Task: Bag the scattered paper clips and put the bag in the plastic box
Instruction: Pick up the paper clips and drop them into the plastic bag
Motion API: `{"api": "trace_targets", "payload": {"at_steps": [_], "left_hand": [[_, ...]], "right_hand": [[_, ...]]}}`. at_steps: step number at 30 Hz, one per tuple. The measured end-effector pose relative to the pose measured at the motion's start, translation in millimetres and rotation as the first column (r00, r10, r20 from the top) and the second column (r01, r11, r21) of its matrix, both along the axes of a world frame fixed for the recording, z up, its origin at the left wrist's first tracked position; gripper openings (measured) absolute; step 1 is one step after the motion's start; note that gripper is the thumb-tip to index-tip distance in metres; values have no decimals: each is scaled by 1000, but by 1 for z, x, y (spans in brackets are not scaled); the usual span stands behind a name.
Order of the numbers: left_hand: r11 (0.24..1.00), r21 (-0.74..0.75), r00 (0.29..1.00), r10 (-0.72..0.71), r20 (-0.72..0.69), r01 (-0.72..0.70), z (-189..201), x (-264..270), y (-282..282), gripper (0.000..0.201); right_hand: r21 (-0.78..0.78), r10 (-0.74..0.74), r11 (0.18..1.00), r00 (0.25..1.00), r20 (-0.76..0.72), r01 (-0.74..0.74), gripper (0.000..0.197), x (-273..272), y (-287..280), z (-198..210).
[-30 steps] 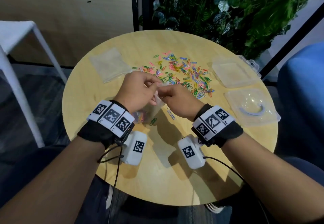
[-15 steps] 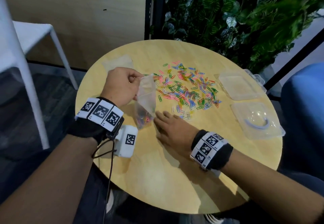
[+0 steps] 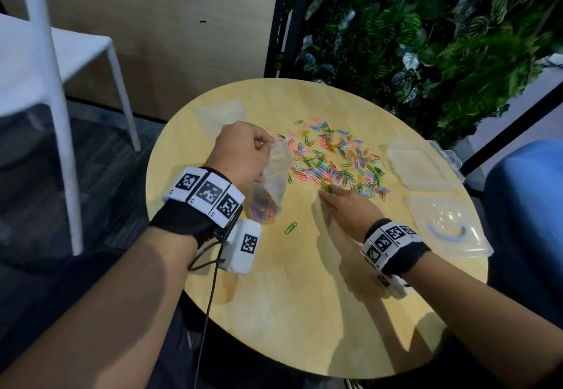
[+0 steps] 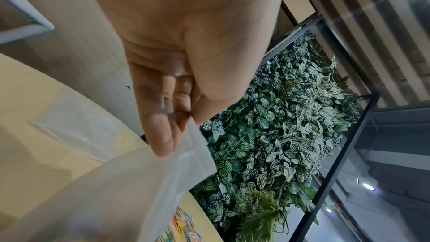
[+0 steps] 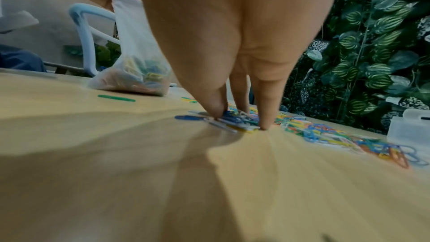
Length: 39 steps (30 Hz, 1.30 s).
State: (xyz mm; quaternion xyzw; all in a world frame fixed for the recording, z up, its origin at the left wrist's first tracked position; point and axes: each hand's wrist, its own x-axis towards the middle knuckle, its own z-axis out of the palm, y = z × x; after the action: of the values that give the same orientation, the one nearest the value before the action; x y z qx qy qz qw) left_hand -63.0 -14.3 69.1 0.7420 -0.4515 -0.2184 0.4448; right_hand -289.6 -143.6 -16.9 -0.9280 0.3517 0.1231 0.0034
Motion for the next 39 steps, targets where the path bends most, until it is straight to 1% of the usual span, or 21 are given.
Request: {"api": "trace_targets", "payload": {"at_steps": [2,4,7,9,10,11,12,13,14,15,18,22,25,28,30,32,33,34,36,37,39], "left_hand": [[1000,5,1000,-4,2,4,1,-1,0,16],[1000,14,1000,-15,5,15,2,-2,0,15],[998,38,999,-44,27,43,2,-4,0,15],[997,54,997,-64,33,62,1,-6,-1,15],[996,59,997,-71,32,69,0,-7,-1,15],[995,65,997,-76,31,74,-1,-8,-2,15],[994,70,996,-82,32,79,-1,-9,-3,16],[993,75,996,-88,34,85,-2,-10,-3,16],[993,80,995,-94,33,91,-1,-11,-4,16],[992,85,995,-96,27,94,-1,-12,-4,17],[991,89,995,-96,6,96,-1,-14,-6,17],[992,75,994,-98,-40,101,1,-17,-5,17],[994,51,992,-93,-88,98,3,-18,-2,16],[996,33,991,-83,-102,87,2,-20,0,17],[996,26,994,-81,-78,84,1,-20,0,17],[997,24,995,-78,-57,80,1,-19,0,17],[996,25,994,-79,-69,81,1,-19,0,17],[996,25,992,-85,-89,87,2,-19,1,17],[995,26,988,-96,-118,100,3,-20,1,17],[994,25,987,-101,-124,105,4,-20,1,17],[994,30,986,-102,-134,107,4,-22,1,18]], "right_hand": [[-39,33,999,995,94,-29,29,1,0,5],[-35,1,999,996,91,2,26,1,2,9],[34,-125,992,976,178,121,20,0,1,19],[155,-272,959,918,288,236,13,-4,0,25],[265,-386,915,854,348,305,10,-7,-1,27],[427,-540,824,745,393,372,7,-10,-2,28],[623,-703,681,583,407,385,6,-12,-2,31],[797,-835,509,412,366,325,9,-12,-1,33],[905,-912,365,280,300,220,16,-11,0,36],[955,-948,269,208,241,122,24,-8,1,42],[983,-977,127,154,148,-134,38,8,9,70],[946,-976,69,175,130,-316,27,35,27,101],[959,-939,133,278,203,-252,25,57,43,106],[971,-934,179,283,218,-158,22,70,52,101],[974,-919,188,328,220,-126,25,74,56,102],[960,-883,260,377,280,-106,24,74,58,102],[944,-865,322,385,322,-66,23,74,59,102],[902,-820,431,416,394,-5,19,74,60,102],[653,-599,742,587,544,153,9,72,58,100],[493,-469,852,677,568,176,8,72,58,98],[327,-310,935,770,558,139,13,73,59,96]]}}
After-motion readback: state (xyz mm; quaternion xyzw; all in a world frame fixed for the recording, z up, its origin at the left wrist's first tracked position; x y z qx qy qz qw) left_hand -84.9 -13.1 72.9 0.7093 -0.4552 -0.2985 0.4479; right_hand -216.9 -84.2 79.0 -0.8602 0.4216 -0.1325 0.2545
